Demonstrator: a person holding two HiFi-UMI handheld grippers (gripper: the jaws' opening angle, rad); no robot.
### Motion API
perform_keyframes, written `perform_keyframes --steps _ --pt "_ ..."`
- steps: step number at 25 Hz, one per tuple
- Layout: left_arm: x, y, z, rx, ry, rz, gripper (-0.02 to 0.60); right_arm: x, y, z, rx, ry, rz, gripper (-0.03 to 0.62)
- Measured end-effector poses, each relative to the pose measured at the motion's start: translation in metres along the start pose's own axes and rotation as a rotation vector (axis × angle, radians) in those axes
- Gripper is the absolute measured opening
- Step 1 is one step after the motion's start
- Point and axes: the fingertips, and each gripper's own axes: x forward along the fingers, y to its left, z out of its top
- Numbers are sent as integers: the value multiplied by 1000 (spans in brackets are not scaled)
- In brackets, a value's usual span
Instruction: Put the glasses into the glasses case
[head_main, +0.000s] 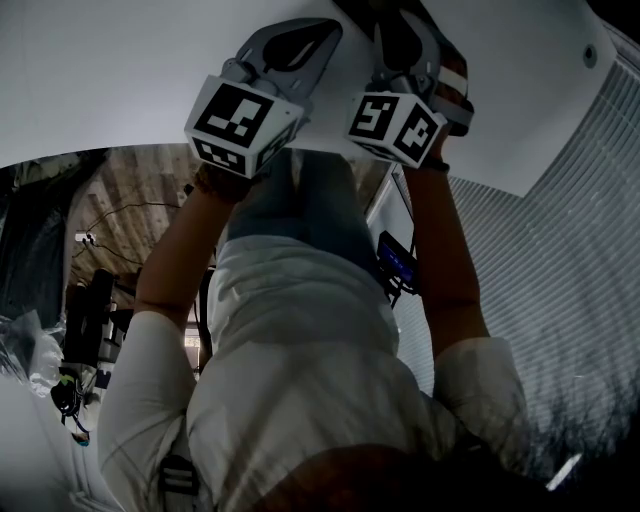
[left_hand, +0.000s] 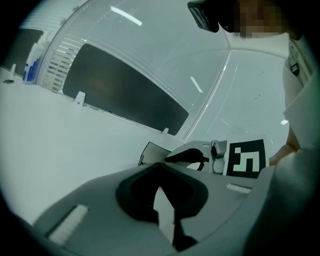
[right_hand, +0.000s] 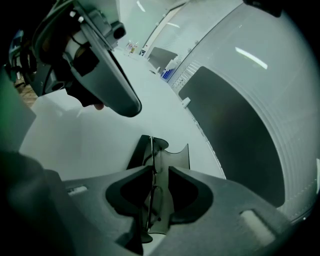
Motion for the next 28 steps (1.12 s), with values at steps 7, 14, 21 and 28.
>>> perform_keyframes --steps 7,14,21,28 --pt "-2 -5 -5 3 1 6 0 -4 -1 -10 45 -18 17 110" --pt "1 -9 -16 -4 5 3 0 -9 0 -12 85 -37 50 120" --pt "-7 -19 -12 14 3 0 0 -31 6 -6 211 -115 136 126" --pt "-30 -47 22 42 -48 -16 0 -95 -27 23 399 -290 164 3"
